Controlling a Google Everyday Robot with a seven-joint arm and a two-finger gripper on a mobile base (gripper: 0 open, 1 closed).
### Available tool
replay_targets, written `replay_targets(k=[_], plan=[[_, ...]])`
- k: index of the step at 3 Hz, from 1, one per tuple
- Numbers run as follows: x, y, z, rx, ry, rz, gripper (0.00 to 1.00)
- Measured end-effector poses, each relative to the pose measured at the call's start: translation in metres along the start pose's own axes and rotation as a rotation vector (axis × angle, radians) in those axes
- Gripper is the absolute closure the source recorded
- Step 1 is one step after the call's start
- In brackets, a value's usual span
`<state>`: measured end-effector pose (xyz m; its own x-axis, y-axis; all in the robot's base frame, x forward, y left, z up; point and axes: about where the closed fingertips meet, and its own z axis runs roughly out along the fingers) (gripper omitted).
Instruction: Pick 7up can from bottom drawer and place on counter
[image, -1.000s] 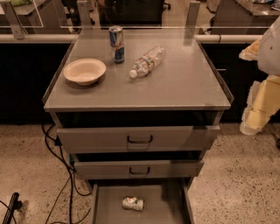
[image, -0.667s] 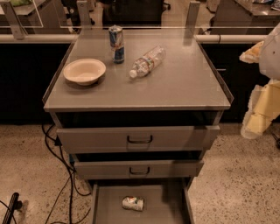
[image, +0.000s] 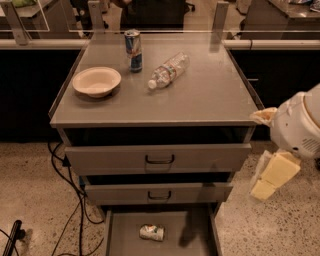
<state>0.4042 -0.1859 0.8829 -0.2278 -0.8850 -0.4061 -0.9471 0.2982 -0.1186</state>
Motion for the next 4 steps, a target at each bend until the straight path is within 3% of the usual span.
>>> replay_targets(k=[1,2,4], plan=[[0.012,0.017,0.037,-0.031,-0.104,0.055,0.00],[0.012,0.017,0.038,-0.031,-0.104,0.055,0.00],[0.049,0.052,0.133,-0.143,-0.162,0.320,0.00]])
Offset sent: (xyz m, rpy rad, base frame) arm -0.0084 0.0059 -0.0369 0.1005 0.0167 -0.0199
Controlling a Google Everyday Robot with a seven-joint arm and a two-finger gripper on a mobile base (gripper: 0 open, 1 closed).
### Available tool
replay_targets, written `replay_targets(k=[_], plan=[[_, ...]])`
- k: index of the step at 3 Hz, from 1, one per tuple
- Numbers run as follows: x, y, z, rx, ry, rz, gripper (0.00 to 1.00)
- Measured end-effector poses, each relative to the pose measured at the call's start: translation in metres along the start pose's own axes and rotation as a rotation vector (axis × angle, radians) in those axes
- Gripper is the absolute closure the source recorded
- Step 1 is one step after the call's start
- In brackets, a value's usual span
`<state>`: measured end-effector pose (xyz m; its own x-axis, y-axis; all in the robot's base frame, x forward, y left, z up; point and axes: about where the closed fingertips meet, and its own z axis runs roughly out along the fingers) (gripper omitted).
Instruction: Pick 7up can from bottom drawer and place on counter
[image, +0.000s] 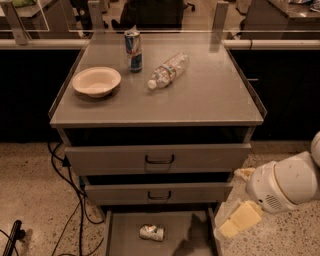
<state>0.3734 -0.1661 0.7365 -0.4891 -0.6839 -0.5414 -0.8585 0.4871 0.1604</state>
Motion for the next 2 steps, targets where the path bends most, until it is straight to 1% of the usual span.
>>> replay_targets(k=[1,2], plan=[[0.031,0.000,0.039,0.002,-0.059,0.054,0.00],[0.039,-0.008,0.066,-0.015,-0.154,-0.017,0.00]])
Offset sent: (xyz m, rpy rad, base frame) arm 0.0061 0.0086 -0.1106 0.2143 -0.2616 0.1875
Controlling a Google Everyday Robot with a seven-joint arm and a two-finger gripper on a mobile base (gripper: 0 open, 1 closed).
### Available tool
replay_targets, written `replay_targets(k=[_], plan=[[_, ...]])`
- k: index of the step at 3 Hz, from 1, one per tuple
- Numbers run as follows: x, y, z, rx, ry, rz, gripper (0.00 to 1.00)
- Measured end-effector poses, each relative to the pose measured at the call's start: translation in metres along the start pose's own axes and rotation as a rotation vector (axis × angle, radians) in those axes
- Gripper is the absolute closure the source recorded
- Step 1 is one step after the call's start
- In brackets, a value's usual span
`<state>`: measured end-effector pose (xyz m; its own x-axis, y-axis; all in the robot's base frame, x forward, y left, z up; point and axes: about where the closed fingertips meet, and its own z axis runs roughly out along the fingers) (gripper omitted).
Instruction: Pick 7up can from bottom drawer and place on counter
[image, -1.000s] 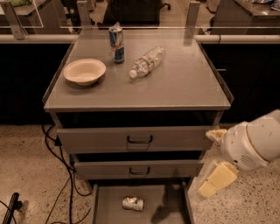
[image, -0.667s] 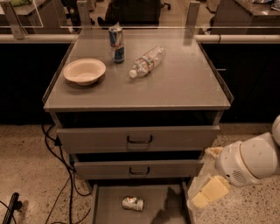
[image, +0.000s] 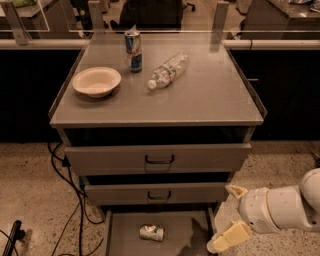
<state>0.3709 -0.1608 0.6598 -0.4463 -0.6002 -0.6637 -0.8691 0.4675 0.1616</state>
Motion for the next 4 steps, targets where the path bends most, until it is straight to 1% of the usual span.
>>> replay_targets(k=[1,2,3,4], plan=[[0.004,-0.008,0.019,-0.031,-0.077,-0.145,0.00],[0.009,-0.009,0.024,-0.035,-0.073,-0.132,0.00],[0.038,-0.015,0.059,-0.060,-0.049,-0.055,0.00],[0.078,-0.025,0.094,-0.038,-0.036,0.003,0.00]])
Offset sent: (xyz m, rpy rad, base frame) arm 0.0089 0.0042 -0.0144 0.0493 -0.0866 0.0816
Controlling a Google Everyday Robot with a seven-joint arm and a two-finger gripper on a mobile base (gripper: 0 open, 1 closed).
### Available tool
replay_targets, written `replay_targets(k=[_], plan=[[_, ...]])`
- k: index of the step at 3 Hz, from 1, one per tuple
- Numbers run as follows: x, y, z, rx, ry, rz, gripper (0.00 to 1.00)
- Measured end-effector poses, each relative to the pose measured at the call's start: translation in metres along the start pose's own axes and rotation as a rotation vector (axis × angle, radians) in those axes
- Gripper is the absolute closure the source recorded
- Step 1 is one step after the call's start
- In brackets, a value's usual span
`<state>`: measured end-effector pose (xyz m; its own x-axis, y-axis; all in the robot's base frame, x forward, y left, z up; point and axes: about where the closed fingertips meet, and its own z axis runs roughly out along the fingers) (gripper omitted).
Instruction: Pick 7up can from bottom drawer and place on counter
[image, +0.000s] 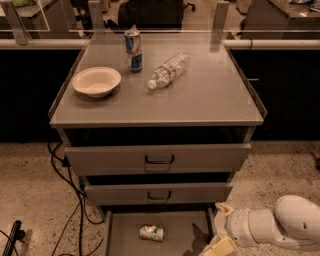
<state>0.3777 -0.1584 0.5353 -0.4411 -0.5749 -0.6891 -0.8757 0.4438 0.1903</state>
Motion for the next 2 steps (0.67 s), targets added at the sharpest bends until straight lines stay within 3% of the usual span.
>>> replay_targets(k=[1,2], plan=[[0.032,-0.012,0.031,0.032,-0.004,0.018,0.00],[0.064,-0.032,0.099,0.023,-0.032,-0.030,0.00]])
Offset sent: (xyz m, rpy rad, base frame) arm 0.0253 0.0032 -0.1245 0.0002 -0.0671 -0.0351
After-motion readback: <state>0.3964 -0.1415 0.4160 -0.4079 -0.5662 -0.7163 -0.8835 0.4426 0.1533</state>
